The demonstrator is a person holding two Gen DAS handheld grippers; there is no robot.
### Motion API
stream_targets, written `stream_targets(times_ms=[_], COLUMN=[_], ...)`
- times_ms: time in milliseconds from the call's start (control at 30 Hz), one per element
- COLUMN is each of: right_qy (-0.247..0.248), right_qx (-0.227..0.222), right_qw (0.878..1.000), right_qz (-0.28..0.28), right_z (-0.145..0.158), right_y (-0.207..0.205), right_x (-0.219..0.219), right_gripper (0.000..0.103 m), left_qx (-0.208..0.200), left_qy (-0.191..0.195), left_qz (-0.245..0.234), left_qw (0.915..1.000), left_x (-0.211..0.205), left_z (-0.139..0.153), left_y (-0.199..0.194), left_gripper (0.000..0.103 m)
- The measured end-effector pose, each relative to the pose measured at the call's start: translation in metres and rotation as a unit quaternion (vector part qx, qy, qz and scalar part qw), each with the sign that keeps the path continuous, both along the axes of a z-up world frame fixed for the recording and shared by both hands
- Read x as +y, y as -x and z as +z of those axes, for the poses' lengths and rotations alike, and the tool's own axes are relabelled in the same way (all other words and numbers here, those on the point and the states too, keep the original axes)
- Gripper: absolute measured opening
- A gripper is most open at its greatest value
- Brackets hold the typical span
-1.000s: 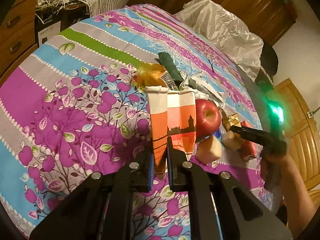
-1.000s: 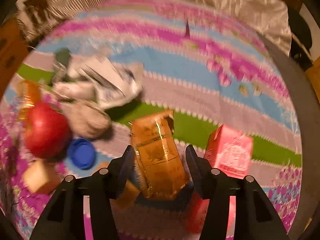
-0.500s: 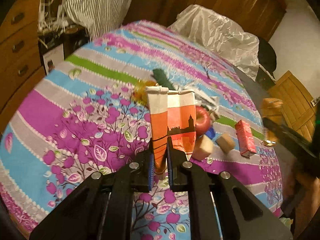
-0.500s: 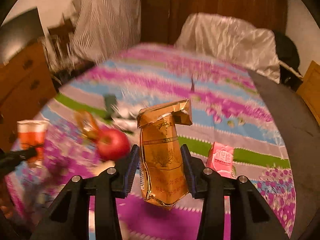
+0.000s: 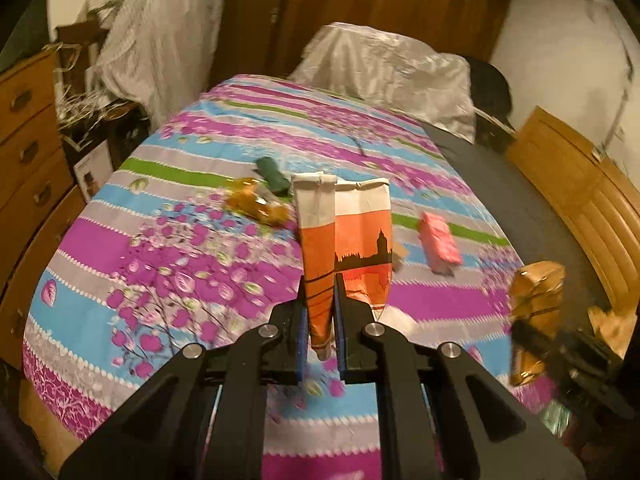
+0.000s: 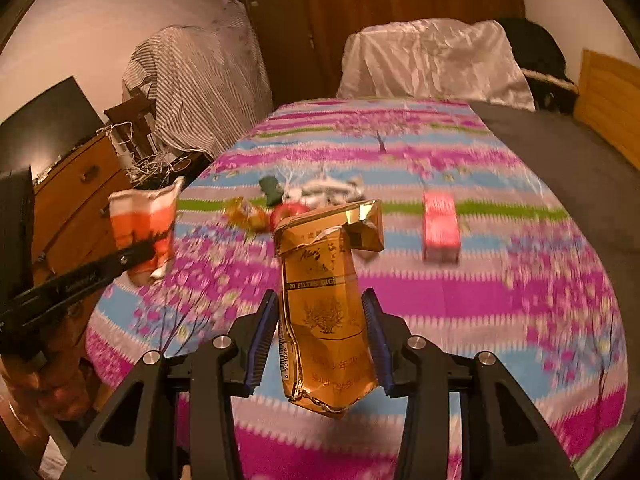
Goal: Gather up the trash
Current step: 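Grasp the orange paper bag with the left gripper while the right grasps the gold foil bag, then carry both bags over the green bin and open both grippers to drop them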
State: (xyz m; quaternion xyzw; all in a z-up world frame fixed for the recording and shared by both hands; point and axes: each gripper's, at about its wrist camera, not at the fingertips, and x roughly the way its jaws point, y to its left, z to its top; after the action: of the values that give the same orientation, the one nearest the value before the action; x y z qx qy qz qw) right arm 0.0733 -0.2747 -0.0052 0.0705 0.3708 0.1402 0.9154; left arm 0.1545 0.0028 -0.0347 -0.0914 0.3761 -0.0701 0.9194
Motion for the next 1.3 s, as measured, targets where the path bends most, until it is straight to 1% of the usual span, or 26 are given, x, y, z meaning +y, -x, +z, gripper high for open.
stream_targets(times_ms=[100, 167, 233, 400, 467, 500, 667, 733, 767, 800, 833, 967, 1033, 1167, 1233, 1300], right_qy=[-0.006, -0.005, 0.000, -0.006, -0.004, -0.003, 0.009, 0.014, 0.017, 0.019, 0.019, 0.028, 0.038, 0.053, 0.058, 0.062], right_qx=[0.002, -0.002, -0.014, -0.042, -0.056, -0.060, -0.071, -0.070, -0.068, -0.066, -0.064, -0.053, -0.044, -0.031, -0.024, -0.017], right_qw=[1.000, 1.000, 0.999, 0.991, 0.985, 0.982, 0.964, 0.958, 0.952, 0.948, 0.943, 0.927, 0.918, 0.907, 0.903, 0.900], right_qz=[-0.014, -0.025, -0.048, -0.126, -0.163, -0.177, -0.255, -0.279, -0.297, -0.310, -0.325, -0.369, -0.392, -0.416, -0.425, -0.431], right_z=[-0.005, -0.001, 0.007, 0.035, 0.048, 0.053, 0.072, 0.074, 0.075, 0.075, 0.075, 0.071, 0.067, 0.057, 0.051, 0.043], right_y=[0.029, 0.046, 0.066, 0.115, 0.137, 0.143, 0.190, 0.205, 0.219, 0.228, 0.239, 0.271, 0.285, 0.298, 0.306, 0.305], right_x=[-0.008, -0.020, -0.037, -0.101, -0.132, -0.146, -0.215, -0.235, -0.249, -0.259, -0.271, -0.308, -0.327, -0.351, -0.361, -0.365], right_gripper=[0.044, 0.044, 0.045, 0.045, 0.045, 0.045, 0.045, 0.045, 0.045, 0.045, 0.045, 0.045, 0.045, 0.045, 0.045, 0.045], left_qx=[0.002, 0.002, -0.002, -0.019, -0.028, -0.031, -0.045, -0.052, -0.055, -0.059, -0.061, -0.072, -0.075, -0.085, -0.093, -0.097], left_qy=[-0.011, -0.018, -0.027, -0.050, -0.057, -0.059, -0.067, -0.071, -0.074, -0.078, -0.081, -0.096, -0.100, -0.112, -0.121, -0.128], left_qz=[-0.033, -0.053, -0.081, -0.146, -0.176, -0.187, -0.249, -0.277, -0.286, -0.302, -0.311, -0.356, -0.372, -0.402, -0.419, -0.433], left_qw=[0.9994, 0.9984, 0.9963, 0.9878, 0.9823, 0.9801, 0.9651, 0.9569, 0.9540, 0.9483, 0.9451, 0.9269, 0.9198, 0.9048, 0.8953, 0.8871], left_x=[-0.028, -0.046, -0.072, -0.140, -0.172, -0.184, -0.254, -0.285, -0.296, -0.314, -0.321, -0.370, -0.387, -0.419, -0.433, -0.444], left_z=[0.002, 0.004, 0.010, 0.026, 0.033, 0.036, 0.046, 0.050, 0.051, 0.051, 0.050, 0.047, 0.047, 0.042, 0.038, 0.034], left_y=[0.015, 0.022, 0.029, 0.045, 0.051, 0.054, 0.069, 0.079, 0.083, 0.090, 0.092, 0.113, 0.121, 0.138, 0.148, 0.158], left_gripper=[0.009, 0.009, 0.009, 0.009, 0.009, 0.009, 0.009, 0.009, 0.009, 0.009, 0.009, 0.009, 0.009, 0.009, 0.009, 0.009])
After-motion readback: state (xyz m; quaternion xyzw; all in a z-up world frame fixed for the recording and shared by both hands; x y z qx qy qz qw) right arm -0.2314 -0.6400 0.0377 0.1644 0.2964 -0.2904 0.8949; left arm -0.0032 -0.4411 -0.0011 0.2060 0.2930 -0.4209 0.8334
